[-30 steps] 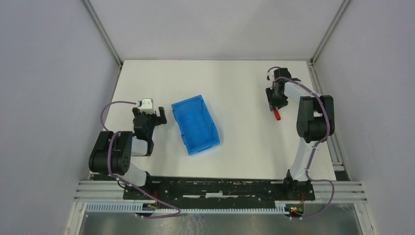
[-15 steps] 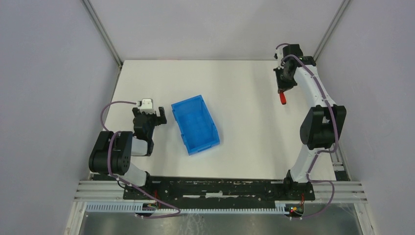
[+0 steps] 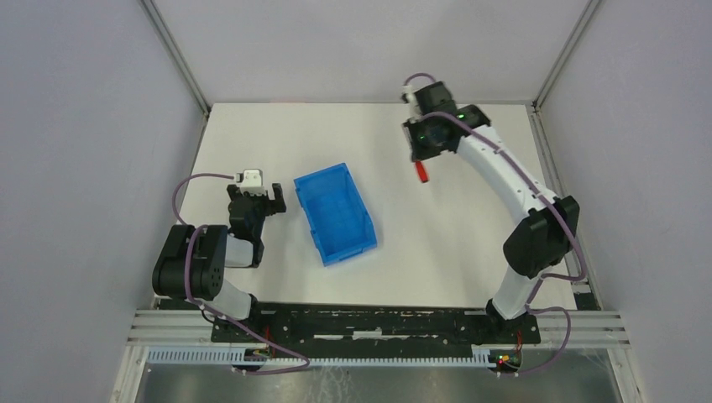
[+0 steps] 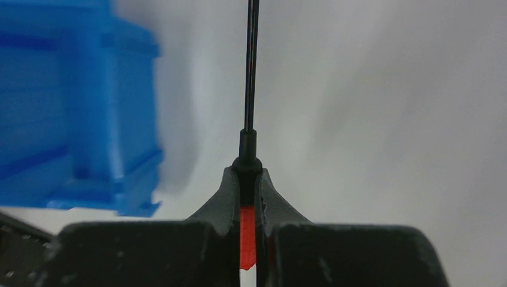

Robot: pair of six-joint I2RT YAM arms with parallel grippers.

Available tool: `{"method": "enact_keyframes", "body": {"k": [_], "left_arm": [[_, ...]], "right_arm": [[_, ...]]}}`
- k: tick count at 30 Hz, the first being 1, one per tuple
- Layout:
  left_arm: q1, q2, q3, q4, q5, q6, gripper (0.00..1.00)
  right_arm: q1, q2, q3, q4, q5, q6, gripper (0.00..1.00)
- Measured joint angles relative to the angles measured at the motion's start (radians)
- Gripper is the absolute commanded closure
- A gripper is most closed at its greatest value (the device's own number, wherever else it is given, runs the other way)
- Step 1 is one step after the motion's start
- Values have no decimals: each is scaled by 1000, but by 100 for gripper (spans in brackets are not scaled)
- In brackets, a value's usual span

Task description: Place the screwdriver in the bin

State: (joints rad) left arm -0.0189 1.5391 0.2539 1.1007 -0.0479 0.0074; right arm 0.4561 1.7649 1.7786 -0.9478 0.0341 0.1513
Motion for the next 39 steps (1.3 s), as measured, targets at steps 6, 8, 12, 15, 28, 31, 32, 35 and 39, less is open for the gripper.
{"method": "enact_keyframes", "body": {"k": [6,8,12,15,28,31,32,35,39], "left_arm": [[0,0,0,0,0,0,0],[0,0,0,0,0,0,0],[0,0,0,0,0,0,0],[0,0,0,0,0,0,0],[0,0,0,0,0,0,0],[0,0,0,0,0,0,0],[0,0,0,0,0,0,0],[0,0,0,0,0,0,0],[0,0,0,0,0,0,0]], "right_arm": [[364,67,82,83,-34,71,100],[418,93,92,116,-30,85,100],[460,125,37,184,-11,106,100],[462,164,-41,237,4,116,100],[498,381,-97,356,84,149,78],[504,401,-112,383,87,160,70],[504,407,-113,387,90,165,68],[504,415,-114,396,99,171,63],[506,413,-113,404,109,170,63]]}}
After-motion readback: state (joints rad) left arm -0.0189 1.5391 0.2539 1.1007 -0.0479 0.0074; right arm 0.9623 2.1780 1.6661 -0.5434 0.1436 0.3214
